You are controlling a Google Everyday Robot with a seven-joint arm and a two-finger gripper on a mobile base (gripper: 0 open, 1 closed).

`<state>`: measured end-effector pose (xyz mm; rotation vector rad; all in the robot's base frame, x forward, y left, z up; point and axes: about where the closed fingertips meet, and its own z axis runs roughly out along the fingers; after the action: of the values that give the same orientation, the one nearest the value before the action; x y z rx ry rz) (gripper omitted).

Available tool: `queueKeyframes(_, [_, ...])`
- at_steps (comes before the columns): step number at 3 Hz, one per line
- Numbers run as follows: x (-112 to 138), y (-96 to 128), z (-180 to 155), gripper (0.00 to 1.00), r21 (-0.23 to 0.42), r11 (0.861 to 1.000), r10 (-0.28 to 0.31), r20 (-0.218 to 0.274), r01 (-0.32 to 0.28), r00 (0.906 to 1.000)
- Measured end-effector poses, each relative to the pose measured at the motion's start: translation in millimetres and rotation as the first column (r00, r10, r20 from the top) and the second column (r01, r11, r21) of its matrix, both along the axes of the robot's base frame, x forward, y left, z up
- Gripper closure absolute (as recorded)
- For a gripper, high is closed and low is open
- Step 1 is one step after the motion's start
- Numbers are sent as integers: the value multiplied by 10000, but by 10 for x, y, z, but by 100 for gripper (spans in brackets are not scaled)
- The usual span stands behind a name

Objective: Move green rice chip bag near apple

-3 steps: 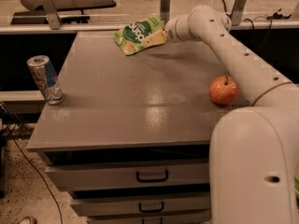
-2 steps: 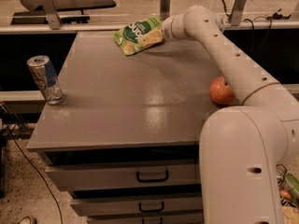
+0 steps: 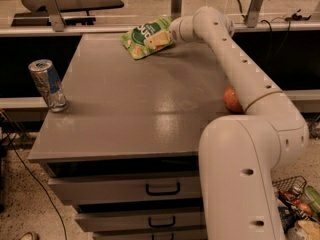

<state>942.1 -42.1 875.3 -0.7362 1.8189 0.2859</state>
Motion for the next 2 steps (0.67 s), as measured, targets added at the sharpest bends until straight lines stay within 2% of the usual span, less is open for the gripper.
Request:
queueKeyframes(1, [50,93,-68,16,173,9997,175,-83,-174,9998])
queueKeyframes(2, [68,115,-96,41,147,9996,251,-128,-249,9996])
